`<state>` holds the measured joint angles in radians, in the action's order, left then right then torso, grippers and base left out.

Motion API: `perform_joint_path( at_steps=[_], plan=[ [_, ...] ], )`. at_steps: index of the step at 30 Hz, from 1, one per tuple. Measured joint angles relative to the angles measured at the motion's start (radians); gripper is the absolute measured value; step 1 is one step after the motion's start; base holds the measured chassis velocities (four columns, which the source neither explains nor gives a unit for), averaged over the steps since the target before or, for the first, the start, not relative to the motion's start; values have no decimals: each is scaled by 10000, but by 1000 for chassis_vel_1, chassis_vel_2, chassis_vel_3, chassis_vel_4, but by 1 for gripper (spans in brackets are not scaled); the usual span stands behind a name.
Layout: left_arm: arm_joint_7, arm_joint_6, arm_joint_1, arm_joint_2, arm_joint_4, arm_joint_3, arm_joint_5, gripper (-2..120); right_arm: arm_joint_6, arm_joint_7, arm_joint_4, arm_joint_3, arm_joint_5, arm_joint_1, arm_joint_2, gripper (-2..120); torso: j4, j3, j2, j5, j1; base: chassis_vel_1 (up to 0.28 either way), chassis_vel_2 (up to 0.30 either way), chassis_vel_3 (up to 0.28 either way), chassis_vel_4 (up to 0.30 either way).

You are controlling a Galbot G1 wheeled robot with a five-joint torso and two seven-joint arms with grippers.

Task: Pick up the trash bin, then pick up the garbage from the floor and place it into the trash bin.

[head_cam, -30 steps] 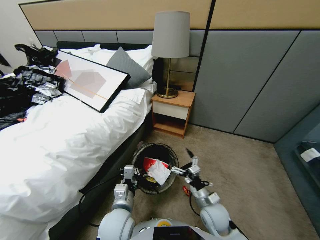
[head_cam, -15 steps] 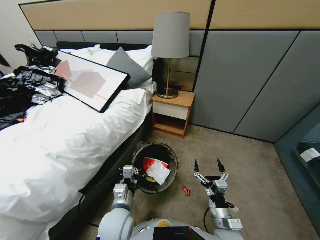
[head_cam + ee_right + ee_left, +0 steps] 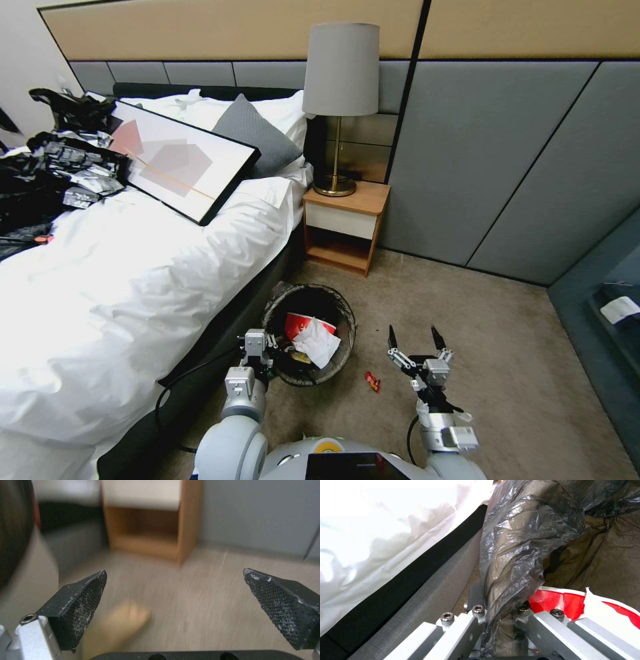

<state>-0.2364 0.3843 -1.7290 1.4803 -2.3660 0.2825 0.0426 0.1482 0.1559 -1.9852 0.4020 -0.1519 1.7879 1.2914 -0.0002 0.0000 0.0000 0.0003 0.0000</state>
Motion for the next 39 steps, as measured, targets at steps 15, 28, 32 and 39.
perform_joint_path(
  at_steps=[15, 28, 32, 39],
  plan=[
    [9, 9, 33, 55, 32, -87, 65, 0, -3048, -1312, 2747, -773, -980, -1946, -1143, 100, 1, 0, 0, -2, 1, 0, 0, 0, 0],
    [23, 13, 60, 93, 120, -189, 88, 0, -2946, -2341, 4075, -858, -231, -2375, -1117, 100, 1, 0, 0, -2, 0, 0, 0, 0, 0],
    [23, 13, 45, 91, 99, -181, 90, 0, -2883, -2414, 4388, -881, -114, -2541, -1017, 100, 3, 0, 0, -4, 1, 0, 0, 0, 0],
    [23, 13, 18, 85, 70, -169, 97, 0, -2484, -2717, 5327, -908, 134, -3065, -792, 100, 2, 0, 0, -3, 0, 0, 0, 0, 0]
  ],
)
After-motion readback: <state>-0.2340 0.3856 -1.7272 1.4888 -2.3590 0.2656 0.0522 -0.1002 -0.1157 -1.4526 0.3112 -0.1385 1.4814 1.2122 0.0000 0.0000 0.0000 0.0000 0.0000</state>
